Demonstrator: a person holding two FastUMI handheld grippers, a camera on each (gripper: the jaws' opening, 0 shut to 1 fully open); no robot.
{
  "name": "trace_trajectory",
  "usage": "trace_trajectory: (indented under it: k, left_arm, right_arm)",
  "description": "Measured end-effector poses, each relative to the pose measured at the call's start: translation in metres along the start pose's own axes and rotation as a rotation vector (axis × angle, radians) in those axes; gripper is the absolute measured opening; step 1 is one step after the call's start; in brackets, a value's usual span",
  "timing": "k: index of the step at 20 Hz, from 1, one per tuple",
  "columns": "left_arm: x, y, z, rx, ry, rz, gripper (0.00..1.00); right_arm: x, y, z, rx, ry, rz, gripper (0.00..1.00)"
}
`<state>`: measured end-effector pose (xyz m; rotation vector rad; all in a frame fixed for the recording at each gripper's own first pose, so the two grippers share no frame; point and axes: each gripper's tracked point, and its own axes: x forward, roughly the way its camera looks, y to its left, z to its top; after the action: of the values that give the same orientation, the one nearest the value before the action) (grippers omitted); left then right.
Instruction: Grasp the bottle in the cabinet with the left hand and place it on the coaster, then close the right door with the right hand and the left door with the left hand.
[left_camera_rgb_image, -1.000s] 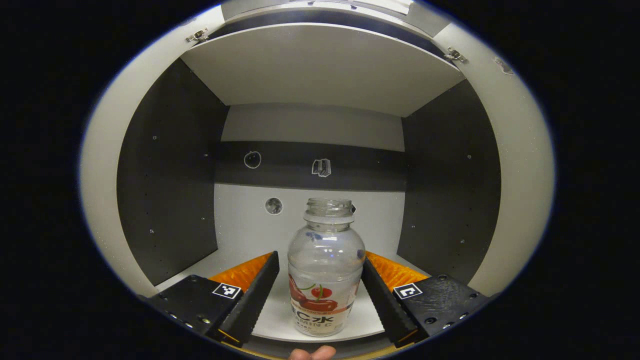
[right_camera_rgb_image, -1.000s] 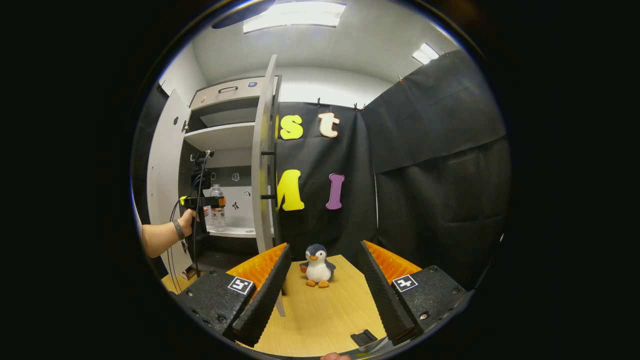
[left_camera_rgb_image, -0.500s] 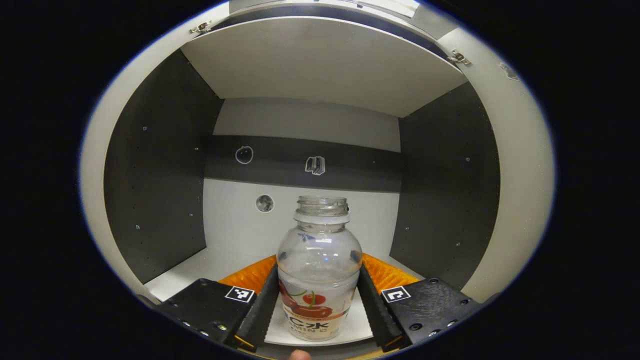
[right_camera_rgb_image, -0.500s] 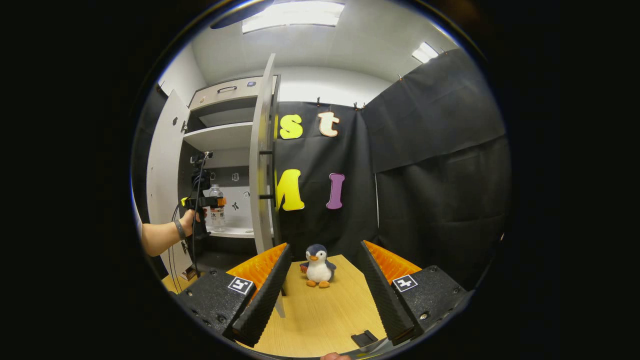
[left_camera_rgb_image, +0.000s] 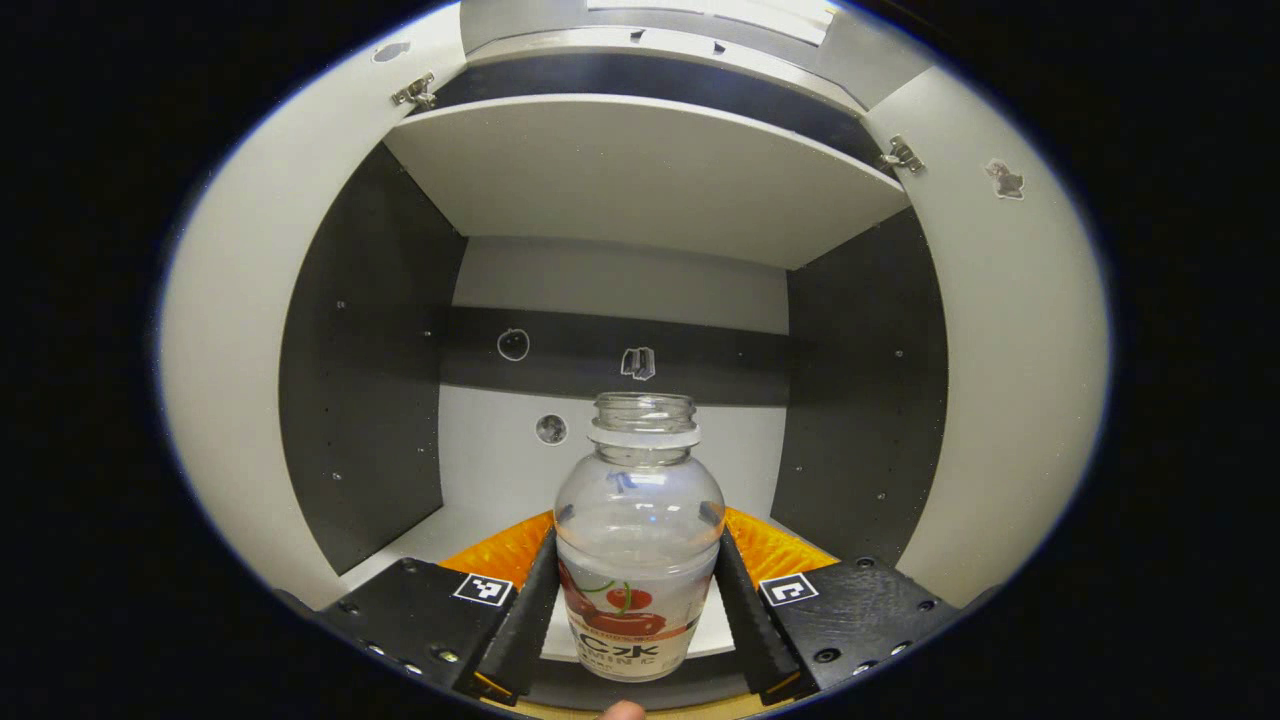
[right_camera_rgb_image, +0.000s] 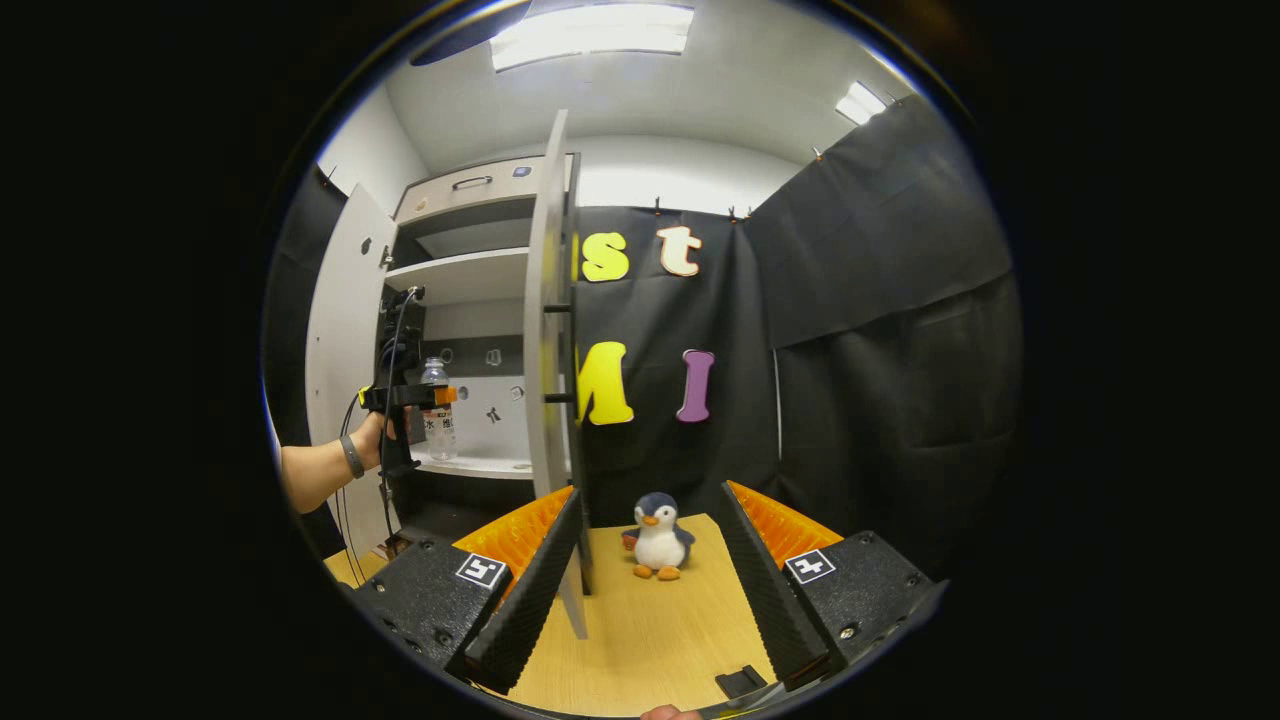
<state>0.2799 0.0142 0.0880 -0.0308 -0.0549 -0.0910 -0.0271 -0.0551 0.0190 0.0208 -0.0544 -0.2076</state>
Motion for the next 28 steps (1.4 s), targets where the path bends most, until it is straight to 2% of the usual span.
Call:
trace_trajectory:
  k: [4, 10, 21, 25, 28]
  left_arm:
    - [-0.037, 0.002, -0.001, 0.004, 0.003, -0.010, 0.74]
    - [-0.088, -0.002, -0.028, -0.022, 0.042, -0.030, 0.75]
    - [-0.150, -0.004, -0.056, -0.069, 0.043, 0.000, 0.75]
    - [-0.164, -0.016, -0.057, -0.027, 0.026, -0.007, 0.74]
    - [-0.179, -0.025, -0.079, 0.015, 0.017, 0.006, 0.75]
  right_arm:
    - [0.002, 0.015, 0.002, -0.006, -0.004, 0.064, 0.83]
    - [0.010, 0.030, 0.020, -0.022, -0.028, 0.150, 0.83]
    - [0.004, 0.034, 0.033, -0.017, -0.060, 0.186, 0.83]
    - [0.006, 0.032, 0.027, -0.007, -0.041, 0.192, 0.83]
    - [0.009, 0.034, 0.027, 0.004, -0.026, 0.212, 0.83]
